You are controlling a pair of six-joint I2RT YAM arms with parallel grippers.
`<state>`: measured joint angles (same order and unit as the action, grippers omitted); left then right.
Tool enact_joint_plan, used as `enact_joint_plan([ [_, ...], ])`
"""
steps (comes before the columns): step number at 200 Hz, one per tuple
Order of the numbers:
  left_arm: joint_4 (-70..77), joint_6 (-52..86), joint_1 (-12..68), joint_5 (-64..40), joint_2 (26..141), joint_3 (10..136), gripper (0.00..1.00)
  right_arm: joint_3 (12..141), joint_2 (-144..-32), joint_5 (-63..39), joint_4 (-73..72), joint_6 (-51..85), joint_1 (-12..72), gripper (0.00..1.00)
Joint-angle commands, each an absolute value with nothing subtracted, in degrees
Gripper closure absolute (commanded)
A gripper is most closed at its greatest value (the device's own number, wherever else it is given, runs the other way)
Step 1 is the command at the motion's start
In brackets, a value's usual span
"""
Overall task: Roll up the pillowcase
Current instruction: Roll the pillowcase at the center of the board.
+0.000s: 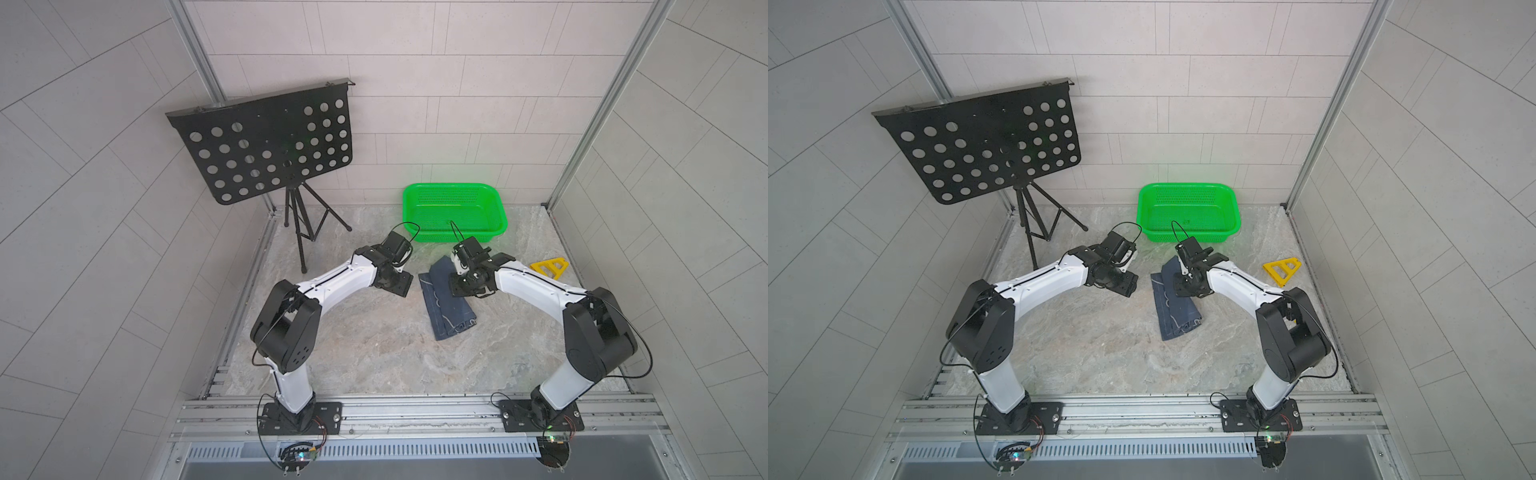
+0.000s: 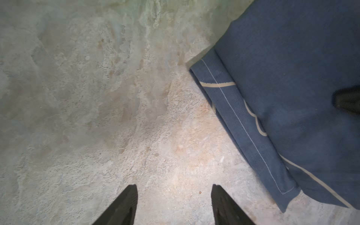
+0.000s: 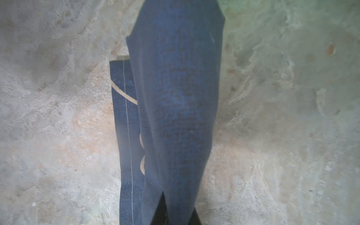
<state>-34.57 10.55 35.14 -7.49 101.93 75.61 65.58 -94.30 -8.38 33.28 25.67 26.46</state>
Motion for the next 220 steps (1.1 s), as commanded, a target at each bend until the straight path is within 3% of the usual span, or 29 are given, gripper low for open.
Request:
enact_joint_plan([
  [1,-35.2,10.8,34.7,-7.6,100.4,74.3,0.32,68.2,-95.3,-0.6,39.7,24.4,29.4,0.83],
  [28,-33.8,11.2,34.0,-8.5,100.3,72.6,0.32,71.4,-97.0,3.4,43.1,23.9,33.1,0.71],
  [101,-32.0,13.3,28.8,-10.2,95.2,67.6,0.32,74.5,-98.4,4.6,43.2,23.4,40.9,0.55],
  [220,-30.5,16.4,26.0,-14.0,90.9,62.5,0.32,67.9,-102.3,-11.1,29.3,27.0,41.3,0.53],
])
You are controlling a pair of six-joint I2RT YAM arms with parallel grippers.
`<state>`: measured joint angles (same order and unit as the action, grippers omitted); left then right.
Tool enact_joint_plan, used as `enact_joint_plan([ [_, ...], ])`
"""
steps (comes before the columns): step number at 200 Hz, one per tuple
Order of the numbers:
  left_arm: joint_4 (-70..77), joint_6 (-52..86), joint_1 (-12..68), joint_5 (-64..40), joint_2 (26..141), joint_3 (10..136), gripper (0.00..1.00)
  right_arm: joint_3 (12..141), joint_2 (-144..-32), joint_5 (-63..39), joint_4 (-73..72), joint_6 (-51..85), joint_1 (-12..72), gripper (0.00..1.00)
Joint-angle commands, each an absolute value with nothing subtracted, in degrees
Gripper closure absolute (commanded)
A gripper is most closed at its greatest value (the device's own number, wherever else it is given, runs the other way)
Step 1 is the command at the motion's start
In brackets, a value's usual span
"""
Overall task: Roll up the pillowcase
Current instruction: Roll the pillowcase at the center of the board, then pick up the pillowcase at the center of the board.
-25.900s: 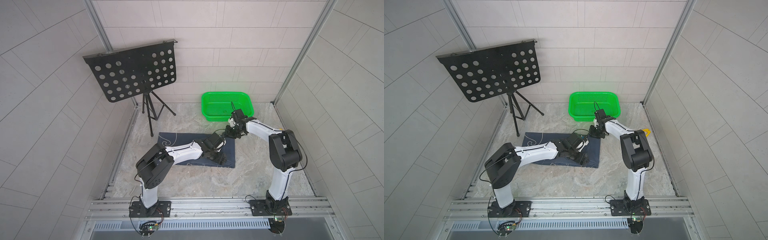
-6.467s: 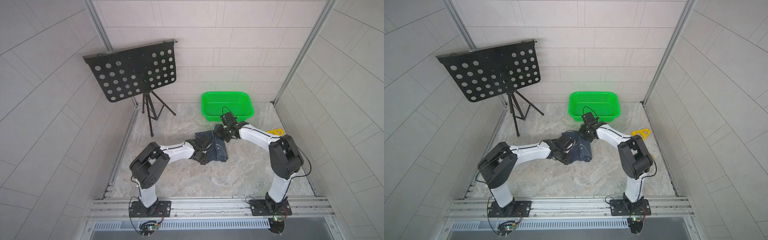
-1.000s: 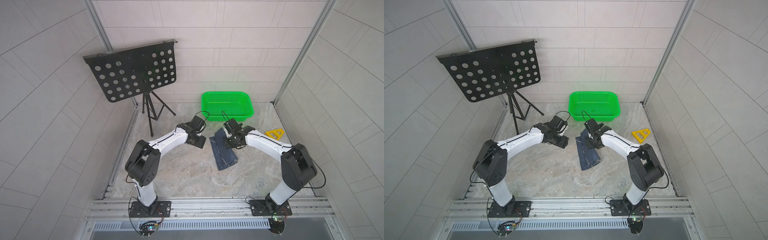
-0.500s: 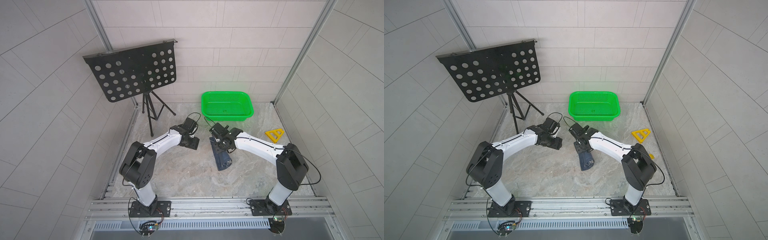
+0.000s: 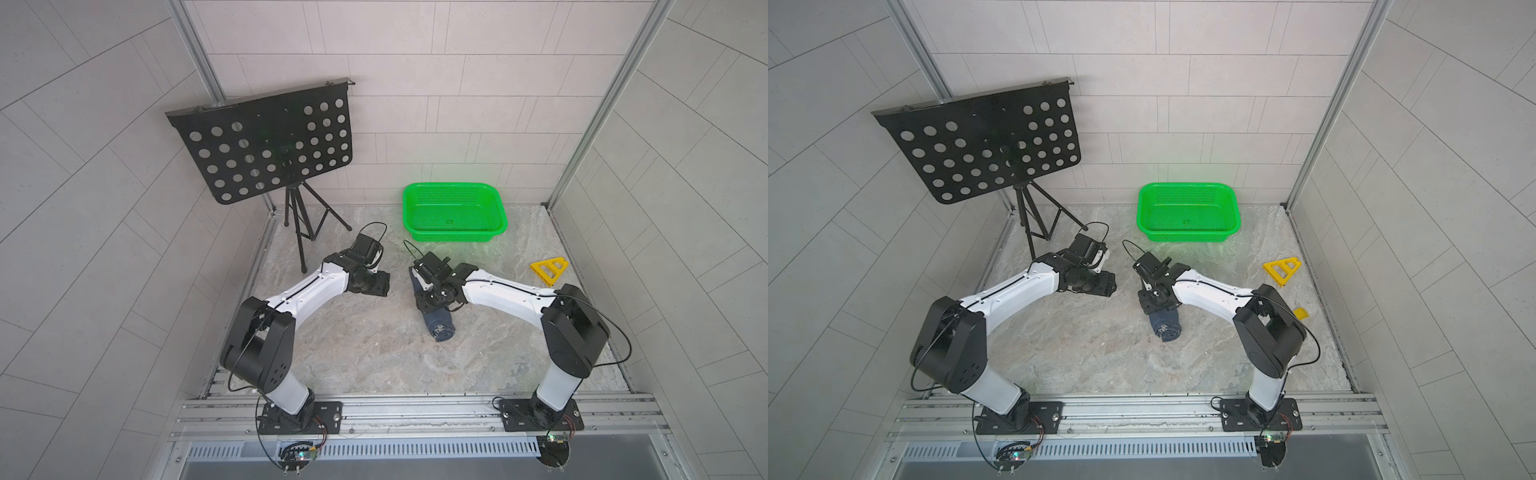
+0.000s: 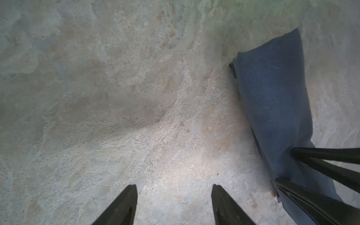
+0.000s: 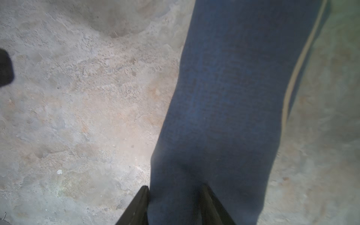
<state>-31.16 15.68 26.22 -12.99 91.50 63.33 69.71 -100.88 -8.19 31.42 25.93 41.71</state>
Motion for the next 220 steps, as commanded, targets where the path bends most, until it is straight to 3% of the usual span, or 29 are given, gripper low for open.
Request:
enact_joint_plan([
  [1,-30.4,16.4,26.0,-14.0,90.9,62.5,0.32,67.8,-102.4,-11.2,29.2,27.0,41.3,0.53],
  [54,-27.8,18.1,26.0,-16.9,91.7,61.9,0.32,64.3,-102.9,-18.1,23.4,28.7,39.6,0.53],
  [109,-25.2,19.9,26.8,-18.7,94.8,65.0,0.32,61.4,-92.4,-21.0,24.7,30.6,36.3,0.53],
  [162,-26.6,17.0,30.3,-15.6,99.6,74.2,0.33,48.7,-81.1,-22.0,26.2,32.6,31.8,0.59],
  [220,-32.6,6.6,37.4,-9.6,110.1,85.6,0.36,44.3,-81.1,-18.4,27.4,31.4,30.4,0.65],
])
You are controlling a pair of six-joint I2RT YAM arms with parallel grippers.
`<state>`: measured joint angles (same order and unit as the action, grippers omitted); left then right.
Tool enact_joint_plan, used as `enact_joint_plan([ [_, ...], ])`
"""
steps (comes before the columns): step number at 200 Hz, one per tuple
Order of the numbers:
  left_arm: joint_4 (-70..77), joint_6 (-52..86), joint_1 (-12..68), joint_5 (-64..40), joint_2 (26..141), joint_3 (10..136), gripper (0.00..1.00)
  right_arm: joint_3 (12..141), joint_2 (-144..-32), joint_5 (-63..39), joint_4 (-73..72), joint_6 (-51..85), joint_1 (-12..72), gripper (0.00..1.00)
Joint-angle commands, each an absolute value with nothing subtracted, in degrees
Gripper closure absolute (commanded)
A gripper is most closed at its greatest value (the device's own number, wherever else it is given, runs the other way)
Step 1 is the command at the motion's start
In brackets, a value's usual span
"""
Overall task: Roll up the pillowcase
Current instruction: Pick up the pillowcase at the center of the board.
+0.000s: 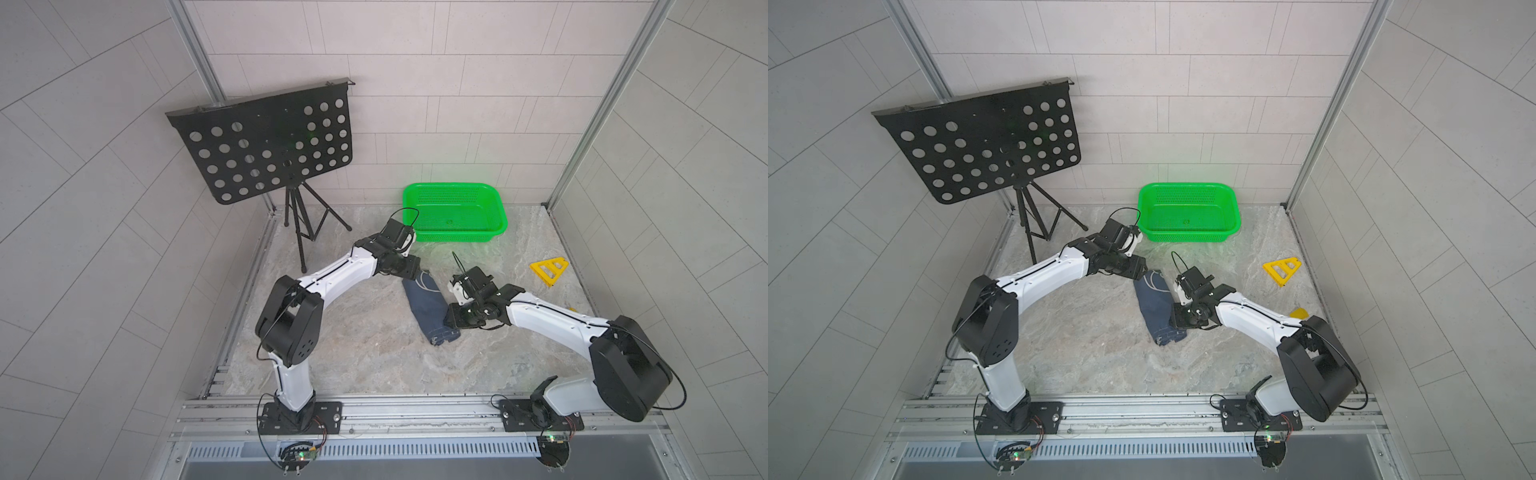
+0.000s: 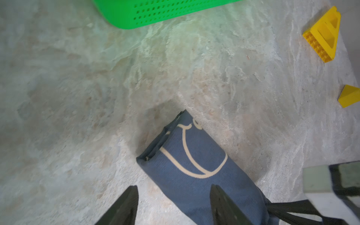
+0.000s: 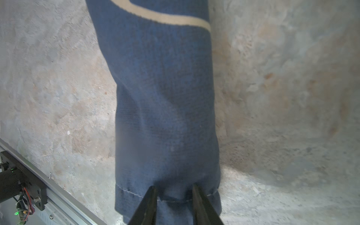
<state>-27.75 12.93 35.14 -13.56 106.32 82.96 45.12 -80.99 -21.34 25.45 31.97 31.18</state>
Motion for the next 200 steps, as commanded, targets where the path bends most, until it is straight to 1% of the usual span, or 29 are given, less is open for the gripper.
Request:
enact_joint_plan([
  [1,-32.7,6.5,37.4,-9.4,110.2,85.7,0.36,44.3,-81.2,-18.3,27.4,31.4,30.3,0.65],
  [20,-33.9,3.7,38.4,-6.5,113.6,88.0,0.36,43.9,-82.5,-16.8,27.3,30.5,30.2,0.65],
  [38,-35.0,1.9,38.5,-4.6,116.4,90.7,0.37,43.8,-84.0,-17.4,26.6,30.0,29.7,0.66],
  [83,-37.7,1.4,38.4,-1.7,122.8,97.4,0.37,42.2,-85.6,-16.6,26.0,28.8,28.4,0.66],
  [139,-40.6,2.4,37.6,0.0,128.4,99.1,0.39,40.4,-86.0,-15.4,26.1,28.3,26.2,0.67],
  [161,-39.1,3.7,37.2,-2.1,129.0,97.7,0.39,40.1,-84.8,-15.6,26.1,27.8,25.6,0.66],
  [180,-38.7,4.8,37.2,-4.5,129.3,96.7,0.39,40.3,-81.7,-15.7,26.1,28.0,25.6,0.63],
  [200,-38.7,5.9,36.6,-5.7,128.9,95.3,0.39,41.1,-77.7,-15.6,26.8,29.3,25.1,0.53],
])
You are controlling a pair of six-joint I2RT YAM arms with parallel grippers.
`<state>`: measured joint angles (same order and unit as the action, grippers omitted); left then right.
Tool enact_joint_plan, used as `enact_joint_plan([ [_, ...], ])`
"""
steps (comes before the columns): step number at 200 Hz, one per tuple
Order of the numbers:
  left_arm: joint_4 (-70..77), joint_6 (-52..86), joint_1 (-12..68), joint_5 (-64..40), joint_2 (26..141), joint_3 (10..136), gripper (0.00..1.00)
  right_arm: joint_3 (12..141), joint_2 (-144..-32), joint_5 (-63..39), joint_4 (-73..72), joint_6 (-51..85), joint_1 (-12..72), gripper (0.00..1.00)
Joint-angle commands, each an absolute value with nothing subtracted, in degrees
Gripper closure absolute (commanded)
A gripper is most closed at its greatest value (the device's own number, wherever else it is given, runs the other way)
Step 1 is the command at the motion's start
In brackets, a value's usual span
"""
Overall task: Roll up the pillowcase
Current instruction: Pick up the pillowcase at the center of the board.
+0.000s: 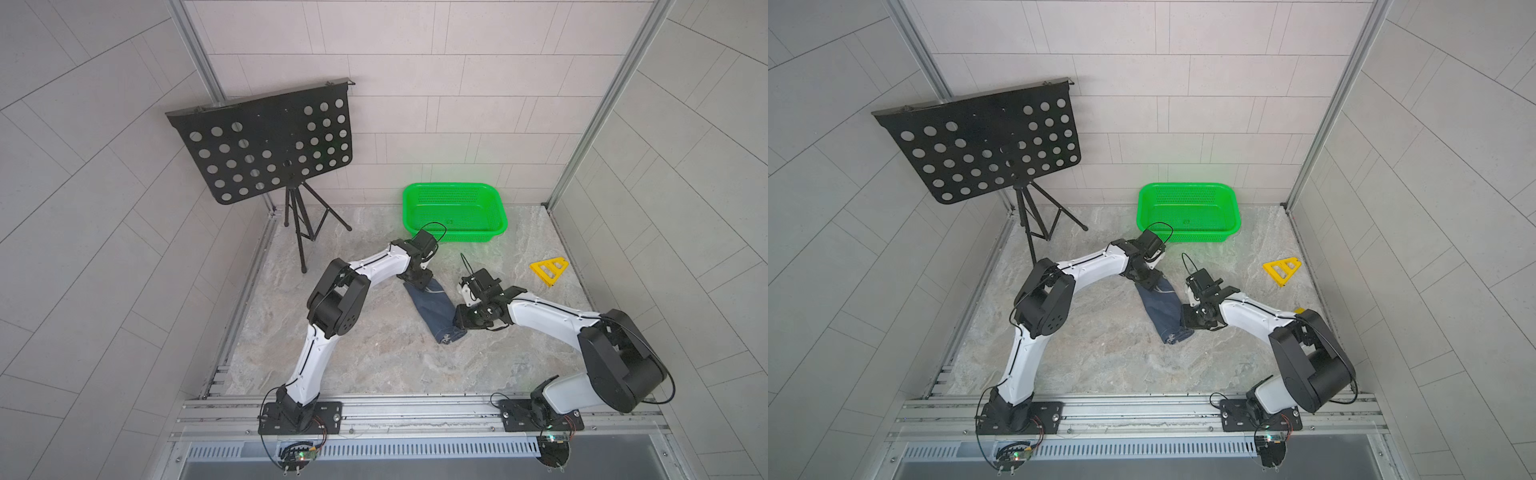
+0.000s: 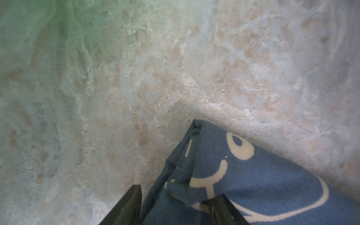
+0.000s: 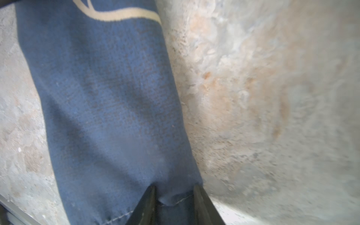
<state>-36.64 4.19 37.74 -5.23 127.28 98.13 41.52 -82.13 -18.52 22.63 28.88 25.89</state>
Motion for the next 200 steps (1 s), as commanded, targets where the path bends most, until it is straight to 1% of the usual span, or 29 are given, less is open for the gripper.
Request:
enact_joint_plan([
  [1,-38.7,5.9,36.6,-5.8,128.9,95.1,0.39,41.1,-77.6,-15.7,26.8,29.4,25.1,0.53],
  [26,-38.7,6.6,35.4,-5.9,128.4,93.4,0.39,40.3,-71.9,-16.5,25.8,31.7,24.8,0.37],
  [37,-39.2,6.9,35.0,-6.1,128.3,93.3,0.39,39.5,-69.7,-16.7,25.1,32.6,24.7,0.32],
  [58,-40.4,8.4,34.7,-5.6,127.8,93.3,0.39,37.6,-66.4,-18.1,25.0,34.9,24.0,0.3],
  [75,-40.9,10.5,34.6,-5.3,127.6,93.0,0.39,36.1,-64.2,-17.4,24.7,36.4,23.8,0.24],
  [83,-41.0,11.6,34.5,-5.3,127.4,92.7,0.4,34.8,-63.4,-16.7,24.0,37.0,23.4,0.23],
  [91,-40.8,12.2,34.5,-5.4,127.3,92.3,0.4,33.5,-62.8,-16.9,22.9,37.4,22.6,0.19],
  [113,-38.6,12.1,34.5,-7.9,126.6,90.9,0.4,29.6,-63.0,-24.1,14.8,36.6,17.7,0.19],
  [131,-37.6,11.3,34.5,-8.8,126.5,90.8,0.4,30.6,-67.0,-28.7,12.0,33.1,13.4,0.19],
  [149,-36.7,10.6,34.5,-9.6,126.7,90.5,0.4,35.1,-74.6,-35.3,11.8,29.6,10.6,0.21],
  [177,-35.2,9.5,34.5,-10.6,126.8,89.8,0.41,42.7,-87.7,-44.3,10.7,26.6,10.2,0.23],
  [200,-34.7,9.1,34.5,-10.8,126.8,89.9,0.41,47.1,-95.0,-46.8,9.4,26.0,10.3,0.24],
])
